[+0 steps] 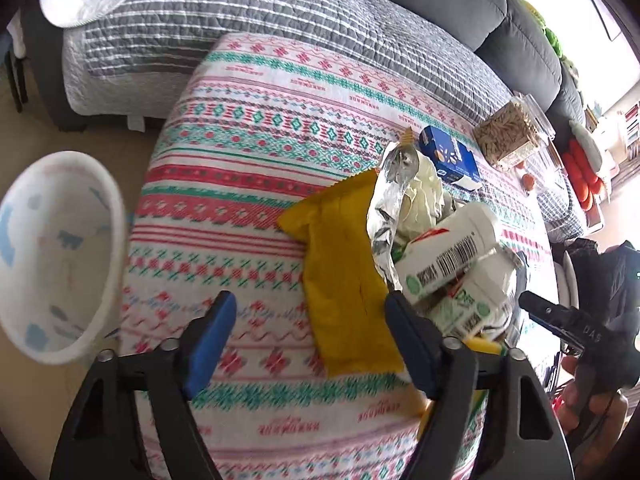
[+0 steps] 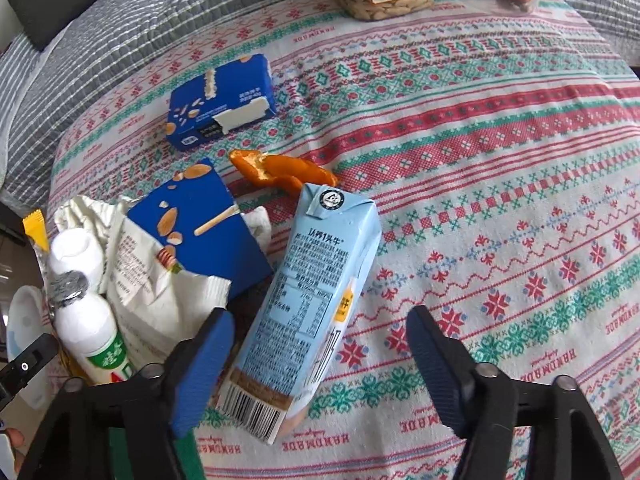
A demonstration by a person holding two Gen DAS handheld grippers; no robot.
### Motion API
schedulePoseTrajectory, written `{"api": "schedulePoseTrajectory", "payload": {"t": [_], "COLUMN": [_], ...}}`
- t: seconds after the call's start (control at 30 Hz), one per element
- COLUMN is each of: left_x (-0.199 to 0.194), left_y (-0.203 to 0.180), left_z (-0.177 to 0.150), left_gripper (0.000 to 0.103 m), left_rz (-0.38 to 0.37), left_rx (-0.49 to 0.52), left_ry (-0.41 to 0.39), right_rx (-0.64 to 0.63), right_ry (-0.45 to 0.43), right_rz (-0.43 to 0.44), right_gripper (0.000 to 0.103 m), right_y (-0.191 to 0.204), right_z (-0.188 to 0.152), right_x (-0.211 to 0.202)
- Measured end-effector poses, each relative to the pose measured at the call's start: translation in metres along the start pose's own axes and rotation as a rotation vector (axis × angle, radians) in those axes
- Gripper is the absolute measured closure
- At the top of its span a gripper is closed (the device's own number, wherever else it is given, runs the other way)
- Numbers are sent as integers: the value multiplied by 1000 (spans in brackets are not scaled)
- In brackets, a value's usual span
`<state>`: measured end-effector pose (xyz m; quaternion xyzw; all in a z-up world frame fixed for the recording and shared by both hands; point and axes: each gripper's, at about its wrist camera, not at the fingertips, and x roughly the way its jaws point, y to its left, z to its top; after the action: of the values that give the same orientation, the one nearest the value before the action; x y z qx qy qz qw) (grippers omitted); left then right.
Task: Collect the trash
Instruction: 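Grasp the yellow wrapper with the left tool while the right tool grasps the blue milk carton, then carry the yellow wrapper to the white wastebasket and release it with the left tool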
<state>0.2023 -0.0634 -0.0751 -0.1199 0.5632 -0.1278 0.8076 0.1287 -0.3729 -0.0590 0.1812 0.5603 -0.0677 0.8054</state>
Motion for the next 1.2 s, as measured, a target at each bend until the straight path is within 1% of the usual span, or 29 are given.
{"api": "schedulePoseTrajectory", "payload": {"t": [0.07,0.1,0.13,0.17,0.2,0.23,0.27,0.33,0.4,0.43,0.47,0.5,0.53,0.57,0.63,0.83,0.97,1.07,1.2], "left_x": [8,13,16,18,20,21,23,27,30,32,32,32,32,32,30,12,-8,-26,-46], "left_y": [-1,0,0,1,1,1,1,3,3,2,0,-3,-5,-9,-11,-1,5,9,18], "left_z": [3,4,5,6,7,8,9,9,7,6,5,4,4,3,2,1,1,0,-1], "left_gripper": [38,40,42,47,50,57,60,61,72,80,84,85,91,94,95,97,98,98,98], "left_rz": [-1,-5,-9,-13,-12,-11,-7,-11,-22,-34,-33,-20,-13,0,14,12,11,27,58], "left_rx": [-7,-13,-19,-27,-31,-31,-31,-36,-34,-32,-26,-12,1,25,34,6,4,14,28], "left_ry": [10,14,18,17,14,13,14,18,26,28,26,18,13,6,-4,-29,-64,-99,-137], "right_rx": [8,15,19,19,19,17,16,19,23,24,24,25,25,23,19,11,3,-9,-37], "right_ry": [1,2,2,2,4,4,5,7,4,0,-3,-7,-11,-15,-27,-63,-87,-108,-137], "right_rz": [8,15,24,31,36,42,45,52,50,49,49,49,51,54,57,70,91,105,135], "right_gripper": [41,48,52,60,61,61,61,62,64,65,66,66,66,66,66,66,66,66,66], "right_y": [-4,-6,-8,-10,-11,-13,-13,-16,-19,-20,-21,-23,-24,-25,-25,-25,-21,-14,6], "right_z": [2,2,2,2,3,2,2,2,2,2,3,3,3,3,4,6,7,8,8], "right_x": [2,3,3,2,2,0,-1,-4,-8,-10,-12,-14,-16,-19,-26,-45,-57,-64,-74]}}
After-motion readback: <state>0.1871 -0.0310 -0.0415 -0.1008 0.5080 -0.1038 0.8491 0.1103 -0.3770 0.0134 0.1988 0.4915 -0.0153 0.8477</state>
